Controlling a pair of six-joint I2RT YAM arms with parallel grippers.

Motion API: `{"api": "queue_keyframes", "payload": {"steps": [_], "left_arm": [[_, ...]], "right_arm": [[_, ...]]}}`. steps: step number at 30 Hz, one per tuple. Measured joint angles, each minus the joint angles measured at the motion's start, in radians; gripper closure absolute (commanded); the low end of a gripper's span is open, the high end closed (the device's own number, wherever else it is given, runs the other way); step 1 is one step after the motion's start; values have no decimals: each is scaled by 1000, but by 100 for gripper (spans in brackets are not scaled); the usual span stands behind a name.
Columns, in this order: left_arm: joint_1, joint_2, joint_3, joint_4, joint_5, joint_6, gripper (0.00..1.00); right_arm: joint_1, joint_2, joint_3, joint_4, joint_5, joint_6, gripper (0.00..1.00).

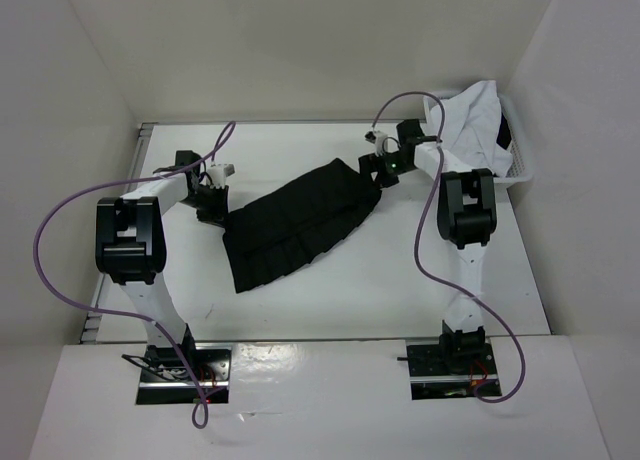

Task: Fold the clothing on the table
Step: Fold the skirt

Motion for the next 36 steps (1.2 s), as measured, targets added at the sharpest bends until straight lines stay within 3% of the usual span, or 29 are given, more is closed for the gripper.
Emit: {"api": "queue_keyframes", "payload": {"steps": [12, 15, 16, 18, 19, 21, 27, 36], "left_arm": [[0, 0, 0, 0, 0, 0, 100], [0, 0, 0, 2, 0, 0, 100], [0, 0, 0, 2, 0, 0, 100], [0, 0, 0, 3, 0, -1, 100], [0, 0, 0, 3, 2, -1, 100], [0, 0, 0, 4, 6, -3, 100], [1, 7, 1, 5, 10, -3, 100], [-34, 86, 89, -3, 27, -5, 100]], "right_arm": [[91, -4, -11, -2, -18, 1, 10], [94, -2, -13, -5, -14, 0, 29], [93, -1, -15, -7, -14, 0, 45], [93, 3, -22, -15, -2, 4, 64], [94, 9, -24, -22, -5, 7, 85], [96, 21, -25, -27, -1, 18, 100], [101, 26, -10, -49, 23, 44, 100], [174, 31, 249, -174, 317, 34, 100]]}}
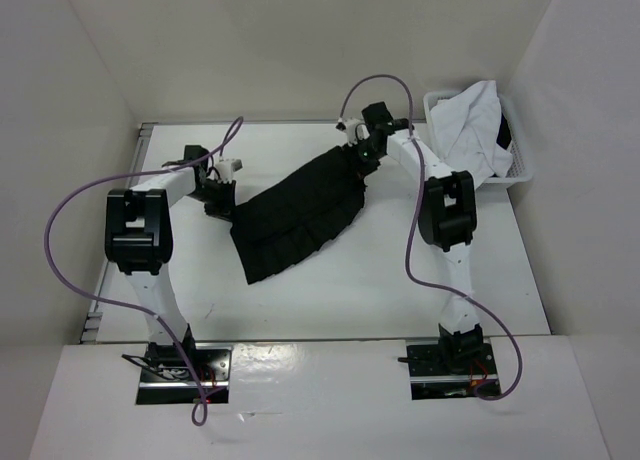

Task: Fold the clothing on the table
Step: Fold the skirt

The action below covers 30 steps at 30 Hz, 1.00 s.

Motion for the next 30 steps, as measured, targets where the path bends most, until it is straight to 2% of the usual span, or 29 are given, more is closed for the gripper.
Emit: {"api": "queue_keyframes", "payload": {"steps": [6, 15, 23, 30], "left_arm": [[-26, 82, 102, 1, 19, -8, 100], [-35, 157, 210, 6, 41, -49, 100], [-35, 179, 238, 13, 56, -82, 100], [-42, 180, 238, 26, 60, -86, 100]], "right_arm": [[109, -7, 180, -32, 206, -39, 100], [306, -23, 151, -75, 394, -108, 100], [436, -36, 110, -97, 459, -137, 100], [540, -27, 177, -144, 447, -138, 100]]}}
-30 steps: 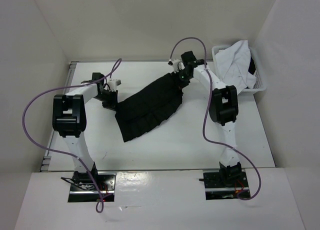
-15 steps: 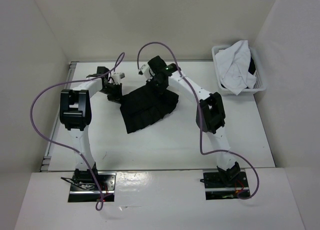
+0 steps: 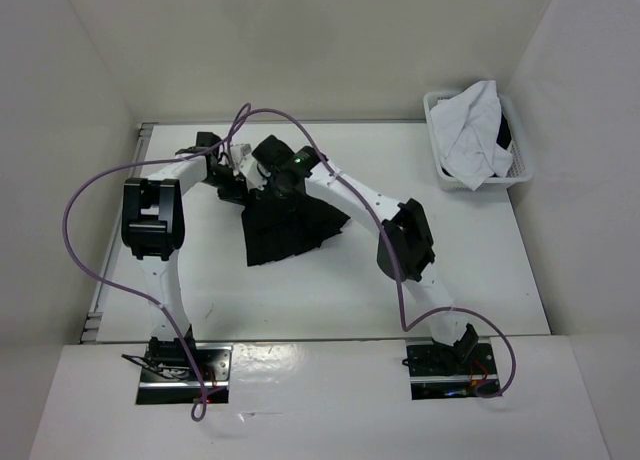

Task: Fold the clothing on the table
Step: Fold the skirt

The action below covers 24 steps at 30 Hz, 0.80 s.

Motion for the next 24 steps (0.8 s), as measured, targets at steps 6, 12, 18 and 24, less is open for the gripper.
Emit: {"api": "queue_keyframes", "payload": {"steps": [6, 12, 18, 24], "left_arm": [[-9, 0, -1, 10, 1, -2, 100], [-9, 0, -12, 25, 11, -19, 100], [-9, -3, -18, 33, 16, -19, 100], [-9, -5, -19, 33, 16, -20, 100]], "right_arm": [[55, 27, 100, -23, -25, 10, 90], [72, 95, 169, -50, -74, 36, 26], [72, 124, 180, -79, -123, 37, 20], [70, 115, 185, -93, -132, 26, 19]]}}
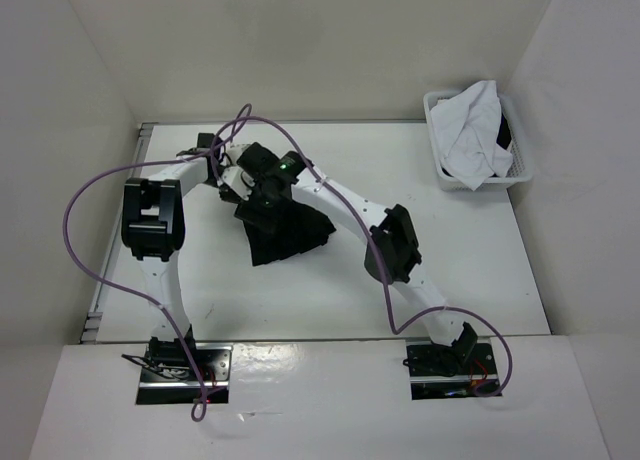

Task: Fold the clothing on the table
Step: Fold the skirt

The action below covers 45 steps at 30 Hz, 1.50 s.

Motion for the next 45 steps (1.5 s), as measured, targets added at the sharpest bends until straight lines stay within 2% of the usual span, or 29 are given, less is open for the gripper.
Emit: {"api": "queue_keyframes", "payload": {"steps": [2, 8, 12, 13, 15, 18, 24, 26, 28, 31, 37, 41, 45], "left_arm": [[0, -8, -10, 5, -1, 0, 100], [6, -50, -43, -2, -3, 3, 89], [19, -72, -45, -21, -3, 12, 70], [25, -81, -47, -31, -3, 23, 62], [44, -111, -51, -60, -3, 38, 57], [97, -200, -92, -98, -14, 72, 50], [253, -479, -140, -189, -81, 134, 39], [255, -559, -117, -199, -78, 135, 38], [211, -595, -65, -203, -41, 132, 38], [111, -556, 54, -206, 79, 132, 39], [-28, -298, 258, -276, 264, 137, 42], [-82, -157, 307, -327, 330, 145, 44], [-116, -121, 274, -370, 370, 163, 44]], "right_arm": [[-9, -21, -11, 0, 4, -5, 19], [-88, -161, -76, 1, 1, -23, 19], [-171, -242, -103, 3, -31, -30, 19], [-186, -259, -113, 3, -32, -32, 19], [-200, -293, -157, 8, -26, -39, 19], [-201, -340, -253, 20, -18, -49, 19], [-248, -397, -387, 38, -13, -58, 19], [-279, -409, -414, 49, -3, -59, 19], [-307, -424, -445, 71, 16, -60, 19], [-329, -452, -507, 97, 58, -60, 19], [-328, -536, -670, 149, 132, -61, 19], [-328, -566, -724, 162, 173, -61, 19], [-328, -581, -753, 175, 207, -61, 19]]}}
